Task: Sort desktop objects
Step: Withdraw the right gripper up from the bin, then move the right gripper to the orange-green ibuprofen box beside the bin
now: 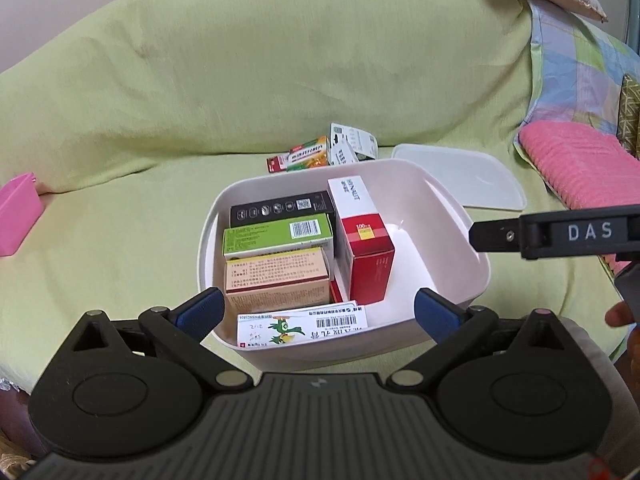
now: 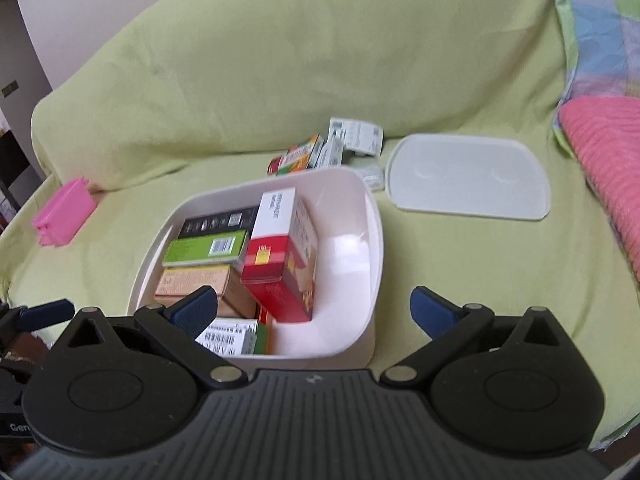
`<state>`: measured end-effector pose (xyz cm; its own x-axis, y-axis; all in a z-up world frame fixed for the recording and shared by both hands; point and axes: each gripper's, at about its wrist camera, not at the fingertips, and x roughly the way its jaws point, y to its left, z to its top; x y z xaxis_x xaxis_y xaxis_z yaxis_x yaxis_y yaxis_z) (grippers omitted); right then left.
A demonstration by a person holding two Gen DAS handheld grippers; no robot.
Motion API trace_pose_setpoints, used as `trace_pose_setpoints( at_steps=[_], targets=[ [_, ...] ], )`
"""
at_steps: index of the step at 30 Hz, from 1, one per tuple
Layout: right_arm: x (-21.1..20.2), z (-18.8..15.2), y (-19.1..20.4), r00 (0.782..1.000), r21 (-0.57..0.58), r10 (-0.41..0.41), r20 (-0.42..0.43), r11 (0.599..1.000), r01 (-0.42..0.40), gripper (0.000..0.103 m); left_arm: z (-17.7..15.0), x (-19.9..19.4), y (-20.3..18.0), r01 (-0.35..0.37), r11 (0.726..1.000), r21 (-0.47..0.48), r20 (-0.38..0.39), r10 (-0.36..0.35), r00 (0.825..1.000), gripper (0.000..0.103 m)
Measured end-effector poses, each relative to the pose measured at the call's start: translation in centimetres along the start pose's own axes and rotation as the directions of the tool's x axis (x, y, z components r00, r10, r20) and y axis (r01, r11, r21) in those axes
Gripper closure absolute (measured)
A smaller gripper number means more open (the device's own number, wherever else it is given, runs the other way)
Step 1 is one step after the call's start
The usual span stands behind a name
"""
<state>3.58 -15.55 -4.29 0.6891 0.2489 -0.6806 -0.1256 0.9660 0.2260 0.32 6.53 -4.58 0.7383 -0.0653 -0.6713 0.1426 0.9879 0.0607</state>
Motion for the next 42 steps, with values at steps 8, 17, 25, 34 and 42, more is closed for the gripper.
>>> trace_pose_setpoints(
  at_steps=[8,17,25,34,42],
  targets=[
    [1.6,-0.5,-0.4,0.999,-0.004,-0.010,-0.040,1.000,0.010,0.001,-0.2,1.6,0.7,0.027,0.999,-0.033,-0.049,-0.028,0.998,0.002],
    [2.9,0.1,-1.0,0.999,0.004,0.037,-0.033,0.999,-0.037,0.001,0.3,2.8,1.7,0.093,0.995,-0.047,-0.054,-0.095,0.994,0.002],
    [5.0,3.2,-1.1,0.989,-0.023,0.144,-0.025,0.989,-0.145,0.001,1.8,4.6,2.9,0.104,0.995,-0.014,-0.045,-0.104,0.994,0.002],
    [11.1,11.1,-2.9,0.955,0.044,0.288,-0.068,0.957,-0.285,0.001,5.9,8.4,4.4,0.118,0.992,0.052,-0.011,-0.118,0.993,0.002],
    [19.4,19.0,-3.8,0.912,0.128,0.394,-0.113,0.916,-0.379,0.009,13.0,14.1,6.5,0.107,0.983,0.153,0.016,-0.110,0.994,0.006]
  ],
)
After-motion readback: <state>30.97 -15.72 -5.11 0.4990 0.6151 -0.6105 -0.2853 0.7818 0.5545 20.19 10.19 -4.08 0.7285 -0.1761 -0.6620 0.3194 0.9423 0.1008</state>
